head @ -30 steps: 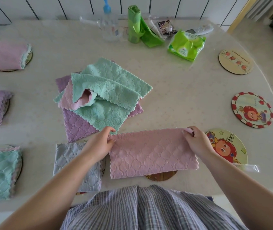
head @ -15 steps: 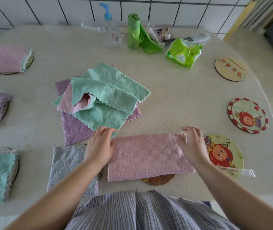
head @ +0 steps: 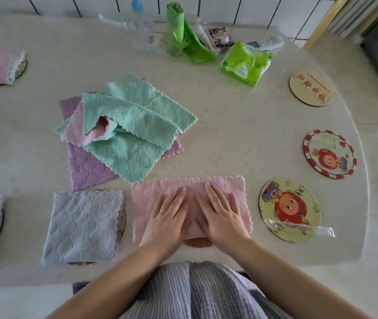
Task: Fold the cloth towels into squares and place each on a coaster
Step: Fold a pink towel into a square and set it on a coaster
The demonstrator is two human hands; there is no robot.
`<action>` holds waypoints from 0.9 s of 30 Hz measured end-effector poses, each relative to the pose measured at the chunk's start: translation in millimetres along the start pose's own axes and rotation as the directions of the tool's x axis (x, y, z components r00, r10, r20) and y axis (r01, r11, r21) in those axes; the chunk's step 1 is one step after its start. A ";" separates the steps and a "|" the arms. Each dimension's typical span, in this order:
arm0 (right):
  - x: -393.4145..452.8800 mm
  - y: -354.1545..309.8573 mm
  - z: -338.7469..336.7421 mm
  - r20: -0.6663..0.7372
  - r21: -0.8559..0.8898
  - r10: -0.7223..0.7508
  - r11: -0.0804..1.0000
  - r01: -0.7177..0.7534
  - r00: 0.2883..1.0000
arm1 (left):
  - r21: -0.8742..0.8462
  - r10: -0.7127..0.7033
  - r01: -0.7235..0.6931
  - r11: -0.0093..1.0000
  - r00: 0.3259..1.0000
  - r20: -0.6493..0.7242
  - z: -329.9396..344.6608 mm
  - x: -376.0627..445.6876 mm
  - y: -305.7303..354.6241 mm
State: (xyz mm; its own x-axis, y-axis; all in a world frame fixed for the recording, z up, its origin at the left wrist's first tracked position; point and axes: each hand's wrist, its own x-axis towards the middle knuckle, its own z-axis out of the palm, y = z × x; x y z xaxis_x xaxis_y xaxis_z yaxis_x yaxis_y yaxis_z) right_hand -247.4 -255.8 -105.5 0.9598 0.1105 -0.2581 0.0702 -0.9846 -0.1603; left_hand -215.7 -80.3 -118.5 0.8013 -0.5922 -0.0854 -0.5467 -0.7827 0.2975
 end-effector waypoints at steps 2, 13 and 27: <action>-6.1 12.4 5.3 -0.009 -0.042 -0.036 0.998 0.036 0.999 | 0.030 0.024 -0.023 0.999 0.999 -0.022 2.1 -5.5 -8.2; -22.4 82.2 -2.4 0.151 -0.124 -0.143 0.979 0.162 0.978 | 0.047 -0.269 0.274 0.961 0.959 -0.092 7.1 -45.2 -1.5; 87.2 42.6 -64.5 0.130 0.277 -0.368 0.905 0.322 0.921 | -0.886 -0.845 0.293 -0.361 0.299 0.443 -0.9 -30.1 127.2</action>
State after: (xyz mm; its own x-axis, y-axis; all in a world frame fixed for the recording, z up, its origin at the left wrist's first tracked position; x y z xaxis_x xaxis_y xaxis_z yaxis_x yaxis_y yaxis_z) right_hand -143.2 -296.8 -73.3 0.8225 0.4814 -0.3030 0.2976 -0.8182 -0.4919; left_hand -309.1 -161.9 -77.2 0.5939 0.3995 -0.6983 0.6469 0.2789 0.7098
